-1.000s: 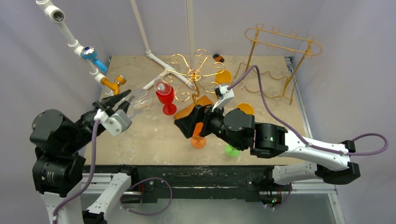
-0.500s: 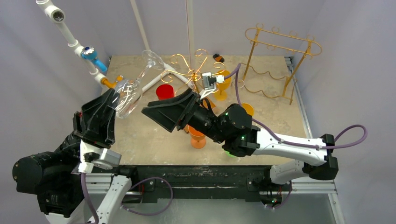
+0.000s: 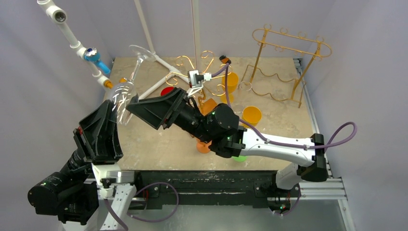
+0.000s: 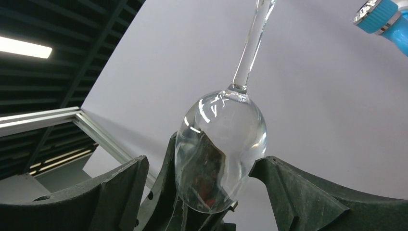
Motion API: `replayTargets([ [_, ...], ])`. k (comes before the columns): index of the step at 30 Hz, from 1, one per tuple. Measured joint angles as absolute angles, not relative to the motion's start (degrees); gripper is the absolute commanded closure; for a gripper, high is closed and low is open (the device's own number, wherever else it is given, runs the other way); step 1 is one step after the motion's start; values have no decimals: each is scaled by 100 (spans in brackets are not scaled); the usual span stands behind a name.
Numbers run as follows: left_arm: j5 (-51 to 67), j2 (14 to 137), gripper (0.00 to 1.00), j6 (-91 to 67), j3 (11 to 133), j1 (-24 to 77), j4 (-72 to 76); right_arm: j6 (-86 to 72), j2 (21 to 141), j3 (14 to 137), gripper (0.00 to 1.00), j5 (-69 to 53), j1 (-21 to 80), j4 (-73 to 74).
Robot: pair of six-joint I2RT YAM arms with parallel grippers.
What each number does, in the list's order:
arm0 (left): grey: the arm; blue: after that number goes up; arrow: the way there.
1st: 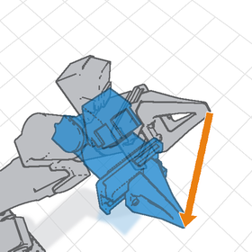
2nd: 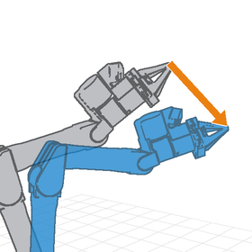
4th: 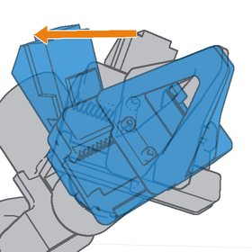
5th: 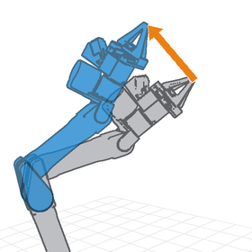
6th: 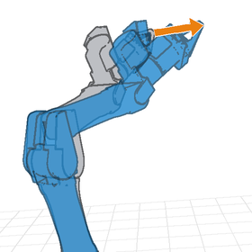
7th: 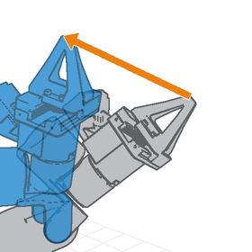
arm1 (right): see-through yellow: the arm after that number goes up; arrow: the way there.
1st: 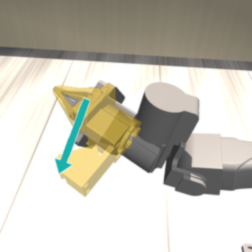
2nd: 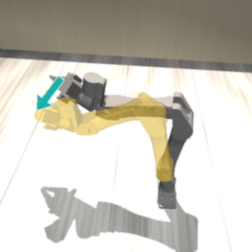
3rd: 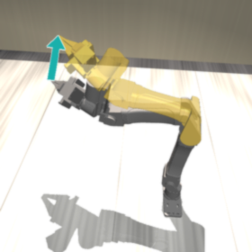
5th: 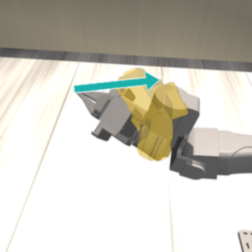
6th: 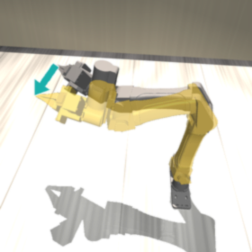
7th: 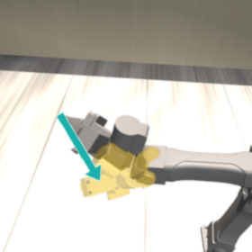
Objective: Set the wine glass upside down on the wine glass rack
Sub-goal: Turn the wine glass upside down at the wine rack.
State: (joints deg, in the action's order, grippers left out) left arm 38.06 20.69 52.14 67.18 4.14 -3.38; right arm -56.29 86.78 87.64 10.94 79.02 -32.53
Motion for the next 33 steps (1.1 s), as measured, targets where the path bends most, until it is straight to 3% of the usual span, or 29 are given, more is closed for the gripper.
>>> replayTargets([
  [19, 3726, 1846, 100, 5527, 6228, 176, 504, -5946, 9633, 9867, 6, 1094, 7865, -3297],
  [23, 3691, 1817, 100, 5533, 6154, 123, 655, -5988, 9769, 10055, 1, 1092, 7863, -3256],
  [33, 3671, 1787, 100, 5531, 5955, 113, 934, -6106, 9837, 10189, 1, 1094, 7837, -3070],
])
